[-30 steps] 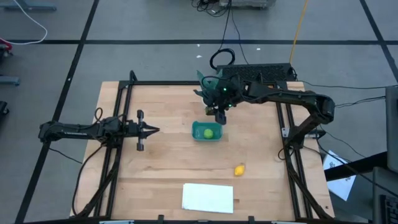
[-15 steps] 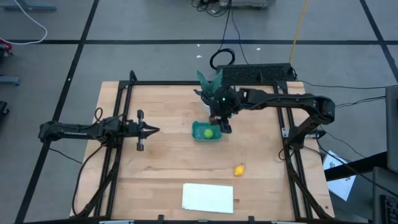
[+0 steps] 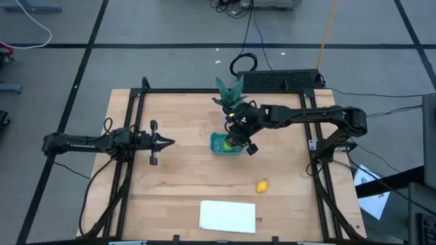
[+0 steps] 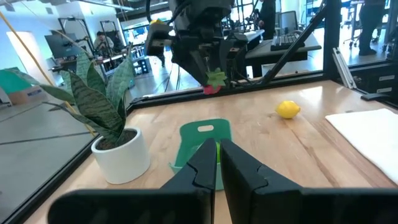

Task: Pick and placing Produce into tupperware
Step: Put the red strawberry into the green bin

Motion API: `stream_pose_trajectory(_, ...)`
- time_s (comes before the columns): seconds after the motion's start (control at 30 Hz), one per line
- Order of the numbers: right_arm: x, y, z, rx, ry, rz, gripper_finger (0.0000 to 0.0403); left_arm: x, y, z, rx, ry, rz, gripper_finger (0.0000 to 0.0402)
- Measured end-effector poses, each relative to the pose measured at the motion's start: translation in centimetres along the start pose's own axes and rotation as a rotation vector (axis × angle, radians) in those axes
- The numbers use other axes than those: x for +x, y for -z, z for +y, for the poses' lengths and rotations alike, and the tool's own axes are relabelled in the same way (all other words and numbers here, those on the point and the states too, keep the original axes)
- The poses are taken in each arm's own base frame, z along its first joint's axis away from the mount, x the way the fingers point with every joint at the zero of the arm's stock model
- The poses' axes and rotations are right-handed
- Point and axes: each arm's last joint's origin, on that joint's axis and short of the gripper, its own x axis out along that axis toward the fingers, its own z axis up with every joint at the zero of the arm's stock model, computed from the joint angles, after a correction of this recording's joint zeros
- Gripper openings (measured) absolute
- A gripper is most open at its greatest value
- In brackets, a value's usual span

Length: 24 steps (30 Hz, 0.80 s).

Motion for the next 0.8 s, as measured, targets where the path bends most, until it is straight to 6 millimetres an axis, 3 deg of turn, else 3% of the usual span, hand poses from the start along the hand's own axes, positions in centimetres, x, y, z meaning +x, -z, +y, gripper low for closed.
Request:
stream_pose_trajectory(0.13, -0.1, 0.0, -0.4, -0.078, 0.022, -0.015, 0.0133, 0.0, 0.0, 0.0, 0.000, 0.000, 0.000, 0.0026)
stream_pose_trajectory(0.3, 0.3, 0.1, -1.9, -0.035, 0.052, -0.016, 0.0132, 0.0, 0.0, 0.0, 0.001, 0.000, 0.001, 0.0026)
stream_pose_trajectory(0.53, 2.1, -0.1, -3.6, -0.074, 0.034, 0.006, 0.0131, 0.0, 0.0, 0.0, 0.022, -0.001, 0.005, 0.0026)
stream_pose_trajectory(0.8, 4.3, 0.8, -4.0, -0.160, -0.040, 0.069, 0.0131, 0.0, 0.1, 0.0, 0.021, 0.000, 0.007, 0.0026)
